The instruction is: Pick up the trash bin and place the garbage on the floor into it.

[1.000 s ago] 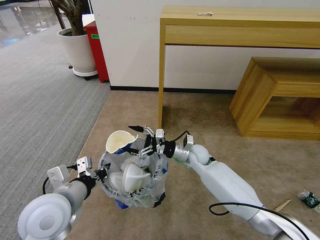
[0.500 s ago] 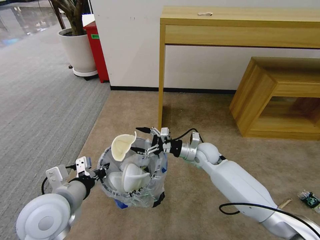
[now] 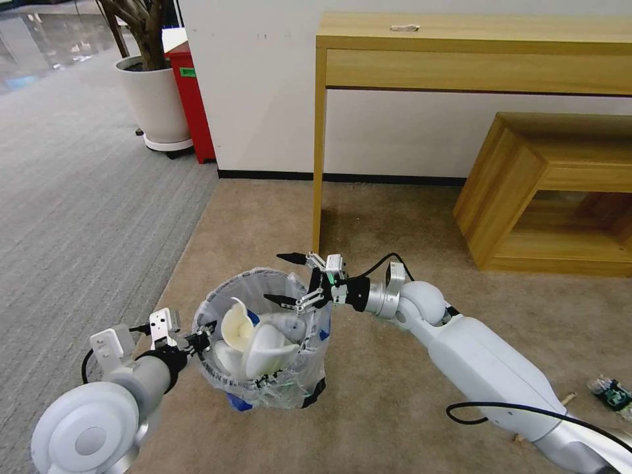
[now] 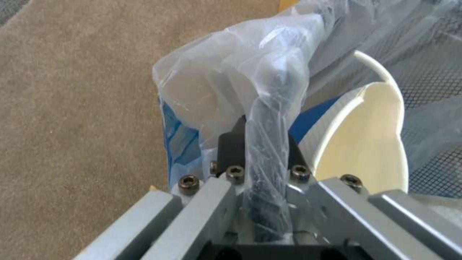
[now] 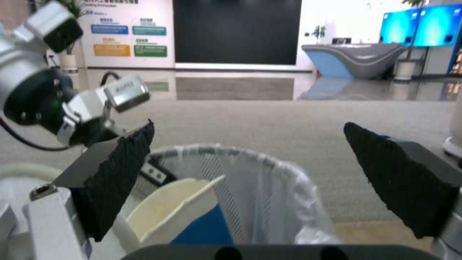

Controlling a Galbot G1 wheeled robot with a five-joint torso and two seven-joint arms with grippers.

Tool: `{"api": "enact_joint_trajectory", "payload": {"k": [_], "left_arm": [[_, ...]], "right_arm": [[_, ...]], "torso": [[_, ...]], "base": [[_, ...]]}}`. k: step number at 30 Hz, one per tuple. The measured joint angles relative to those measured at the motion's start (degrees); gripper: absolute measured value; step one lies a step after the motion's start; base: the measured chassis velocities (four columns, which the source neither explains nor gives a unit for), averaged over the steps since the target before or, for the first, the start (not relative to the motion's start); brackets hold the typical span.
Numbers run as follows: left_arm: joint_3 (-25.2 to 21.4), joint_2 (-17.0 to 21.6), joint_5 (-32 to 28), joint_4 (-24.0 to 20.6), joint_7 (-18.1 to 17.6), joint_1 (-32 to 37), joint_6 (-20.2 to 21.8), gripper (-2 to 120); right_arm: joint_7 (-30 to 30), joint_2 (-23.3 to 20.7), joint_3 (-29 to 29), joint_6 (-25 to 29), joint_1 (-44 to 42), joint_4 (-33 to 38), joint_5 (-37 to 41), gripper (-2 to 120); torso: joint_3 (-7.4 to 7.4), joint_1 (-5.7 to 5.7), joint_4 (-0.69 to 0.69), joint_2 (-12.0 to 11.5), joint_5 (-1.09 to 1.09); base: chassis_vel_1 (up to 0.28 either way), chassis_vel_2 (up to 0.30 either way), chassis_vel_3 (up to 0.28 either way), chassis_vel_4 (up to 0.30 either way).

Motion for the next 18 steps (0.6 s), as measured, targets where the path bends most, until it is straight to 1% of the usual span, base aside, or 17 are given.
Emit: {"api": "enact_joint_trajectory", "payload": {"k": [2, 3, 5, 6, 7, 8, 9, 10, 11, 12, 13, 14, 16, 17, 18], "left_arm": [[-0.3, 0.1, 0.0, 0.0, -0.4, 0.0, -0.1, 0], [-0.3, 0.1, 0.0, 0.0, -0.4, 0.0, -0.1, 0], [-0.6, 0.3, 0.2, 0.2, -2.2, 0.1, -0.2, 0], [-0.6, 0.3, 0.2, 0.2, -2.2, 0.1, -0.2, 0], [-0.8, 0.4, 0.3, 0.2, -2.9, 0.1, -0.2, 0], [-1.0, 0.5, 0.4, 0.2, -3.9, 0.1, -0.2, 0], [-1.1, 0.5, 0.7, 0.2, -4.4, 0.2, -0.3, 0], [-1.1, 0.5, 0.7, 0.2, -4.4, 0.2, -0.3, 0], [-1.3, 0.6, 1.4, 0.2, -5.0, 0.3, -0.4, 0], [-1.6, 0.7, 2.0, 0.2, -5.2, 0.5, -0.5, 0], [-1.6, 0.7, 2.0, 0.2, -5.2, 0.5, -0.5, 0], [-2.0, 0.6, 2.4, 0.2, -5.3, 0.8, -0.5, 0], [-2.7, 0.1, 3.6, -0.2, -5.4, 1.4, -0.6, 0], [-2.7, 0.1, 3.6, -0.2, -5.4, 1.4, -0.6, 0], [-3.0, -0.3, 4.4, -0.3, -5.4, 1.6, -0.6, 0]], "right_arm": [[2.0, -0.6, 1.1, 0.0, 0.0, 1.5, 1.1, 100], [2.0, -0.6, 1.1, 0.0, 0.0, 1.5, 1.1, 100], [7.0, -1.4, 3.4, -0.4, -0.5, 4.2, 1.9, 100], [7.0, -1.4, 3.4, -0.4, -0.5, 4.2, 1.9, 100], [9.6, -1.7, 4.3, -0.7, -0.8, 5.3, 2.0, 100], [14.2, -2.1, 6.2, -1.8, -1.5, 6.8, 1.8, 100], [17.6, -2.4, 7.8, -2.9, -2.1, 7.7, 1.3, 100], [17.6, -2.4, 7.8, -2.9, -2.1, 7.7, 1.3, 100], [22.4, -2.9, 10.3, -3.9, -3.3, 8.9, 0.0, 100], [27.3, -3.3, 12.7, -3.8, -4.9, 9.7, -1.7, 100], [27.3, -3.3, 12.7, -3.8, -4.9, 9.7, -1.7, 100], [30.5, -3.5, 14.9, -3.2, -6.5, 10.4, -2.7, 100], [34.1, -3.6, 19.0, -3.2, -9.5, 11.5, -4.3, 100], [34.1, -3.6, 19.0, -3.2, -9.5, 11.5, -4.3, 100], [35.6, -3.6, 22.0, -3.1, -11.8, 11.9, -5.7, 100]], "torso": [[0.00, 0.00, 0.00, 0.0, 0.00], [0.00, 0.00, 0.00, 0.0, 0.00], [0.00, 0.00, 0.00, 0.0, 0.00], [0.00, 0.00, 0.00, 0.0, 0.00], [0.00, 0.00, 0.00, 0.0, 0.00], [0.00, 0.00, 0.01, 0.0, 0.00], [0.00, 0.00, 0.01, 0.0, 0.00], [0.00, 0.00, 0.01, 0.0, 0.00], [0.00, 0.00, 0.01, 0.0, 0.00], [0.00, 0.00, 0.00, 0.0, 0.00], [0.00, 0.00, 0.00, 0.0, 0.00], [0.00, 0.00, 0.00, 0.0, 0.01], [0.00, 0.00, 0.00, 0.0, 0.00], [0.00, 0.00, 0.00, 0.0, 0.00], [0.00, 0.00, 0.01, 0.0, 0.01]], "base": [[0.000, 0.000, 0.000, 0.000], [0.000, 0.000, 0.000, 0.000], [0.000, 0.000, 0.000, 0.000], [0.000, 0.000, 0.000, 0.000], [0.000, 0.000, 0.000, 0.000], [0.000, 0.000, 0.000, 0.000], [0.000, 0.000, 0.000, 0.000], [0.000, 0.000, 0.000, 0.000], [0.000, 0.000, 0.000, 0.000], [0.000, 0.000, 0.000, 0.000], [0.000, 0.000, 0.000, 0.000], [0.000, 0.000, 0.000, 0.000], [0.000, 0.000, 0.000, 0.000], [0.000, 0.000, 0.000, 0.000], [0.000, 0.000, 0.000, 0.000]]}}
